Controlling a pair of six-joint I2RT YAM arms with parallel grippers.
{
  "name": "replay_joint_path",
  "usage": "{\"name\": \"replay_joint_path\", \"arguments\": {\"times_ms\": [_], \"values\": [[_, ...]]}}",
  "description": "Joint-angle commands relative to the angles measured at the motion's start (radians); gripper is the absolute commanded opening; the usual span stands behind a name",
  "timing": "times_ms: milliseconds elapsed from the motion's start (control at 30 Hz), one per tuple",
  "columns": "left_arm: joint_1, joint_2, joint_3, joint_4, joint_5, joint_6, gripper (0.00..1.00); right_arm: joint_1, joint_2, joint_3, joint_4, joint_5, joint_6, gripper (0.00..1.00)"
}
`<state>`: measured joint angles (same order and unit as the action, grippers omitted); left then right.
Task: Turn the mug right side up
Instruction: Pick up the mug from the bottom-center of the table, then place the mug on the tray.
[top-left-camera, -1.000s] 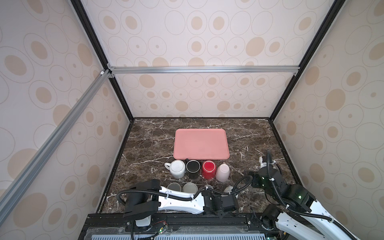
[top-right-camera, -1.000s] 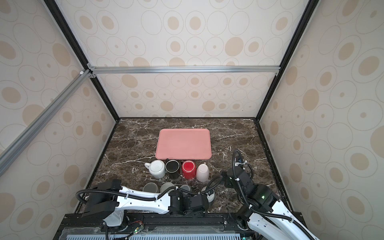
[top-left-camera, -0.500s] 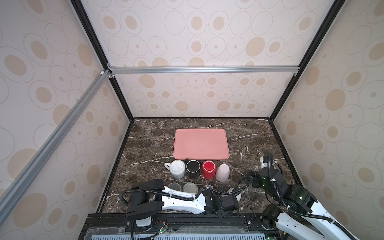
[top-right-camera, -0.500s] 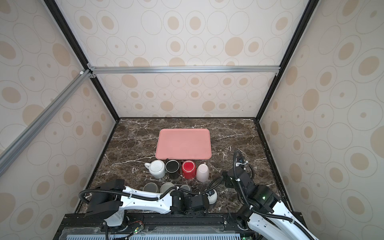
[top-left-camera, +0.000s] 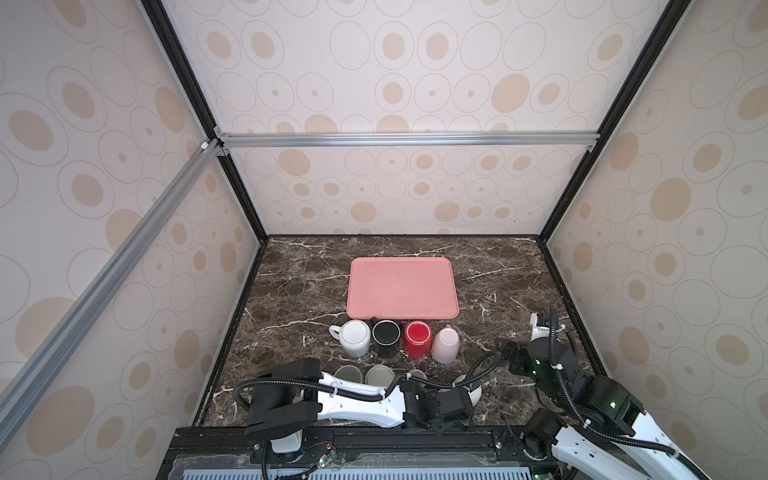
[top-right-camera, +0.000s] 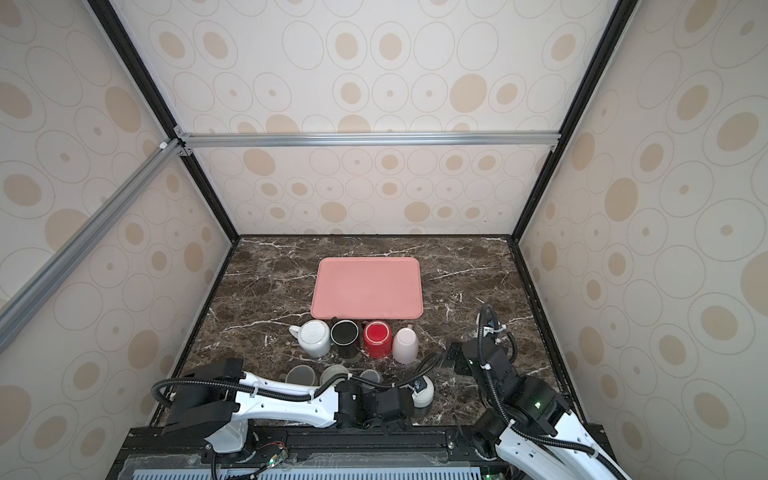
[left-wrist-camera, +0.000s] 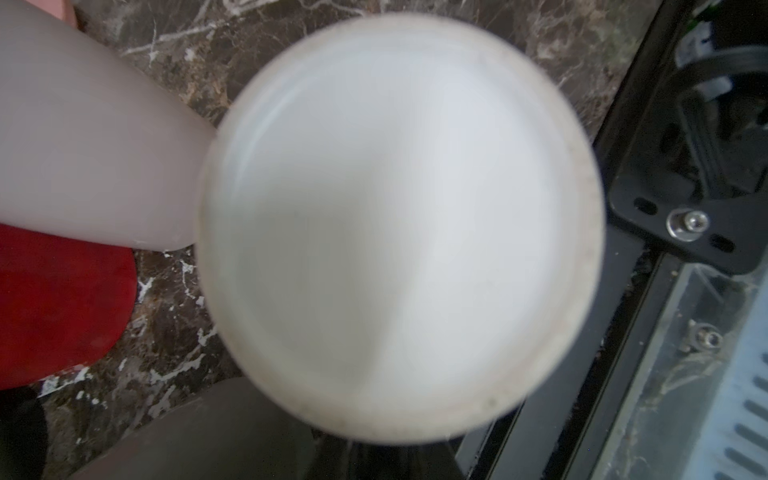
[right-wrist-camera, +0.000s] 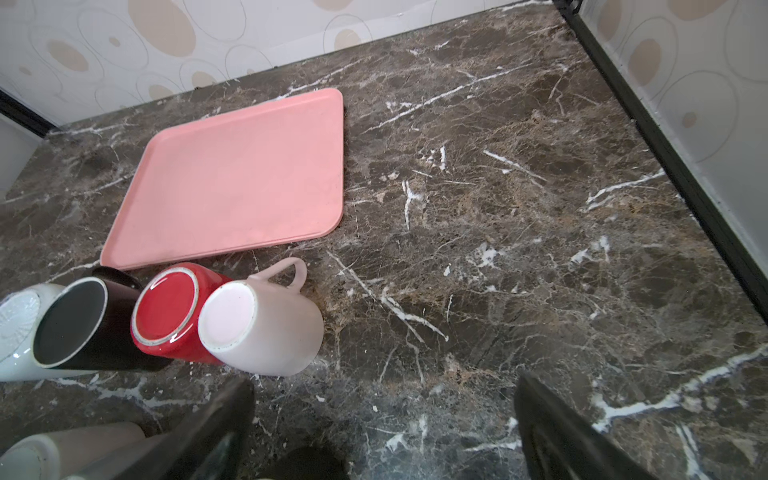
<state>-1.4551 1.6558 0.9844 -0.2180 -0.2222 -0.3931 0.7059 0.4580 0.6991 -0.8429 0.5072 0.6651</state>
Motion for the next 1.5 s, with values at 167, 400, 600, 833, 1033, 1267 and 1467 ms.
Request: {"name": "replay_joint_path", "arguments": {"times_ms": [167, 400, 600, 833, 1033, 1267, 1467], "values": [[0.105, -0.200, -0.019, 0.178, -0.009, 0.011, 0.00, -0.003, -0.068, 0.000, 0.110, 0.079, -0.043, 1.00], [0.237, -0.381, -0.073, 0.237, -0.037, 0.021, 0.00, -0.003, -0.032, 0.055, 0.195, 0.017, -0.140, 1.00], [0.401, -0.544, -0.137, 0.346, -0.011, 0.050, 0.00, -0.002, 0.022, 0.051, 0.403, -0.164, -0.239, 0.97], [0.666, -0.638, -0.229, 0.634, 0.207, -0.007, 0.00, -0.011, 0.264, 0.043, 0.707, -0.472, -0.298, 0.94], [0.789, -0.607, -0.259, 0.818, 0.350, -0.084, 0.00, -0.146, 0.470, -0.009, 1.113, -0.862, -0.167, 0.88], [0.883, -0.605, -0.408, 1.241, 0.509, -0.263, 0.00, -0.183, 0.661, -0.023, 1.468, -1.096, -0.039, 0.85], [0.887, -0.550, -0.423, 1.471, 0.622, -0.354, 0.00, -0.181, 0.797, 0.042, 1.677, -1.268, 0.079, 0.74]]}}
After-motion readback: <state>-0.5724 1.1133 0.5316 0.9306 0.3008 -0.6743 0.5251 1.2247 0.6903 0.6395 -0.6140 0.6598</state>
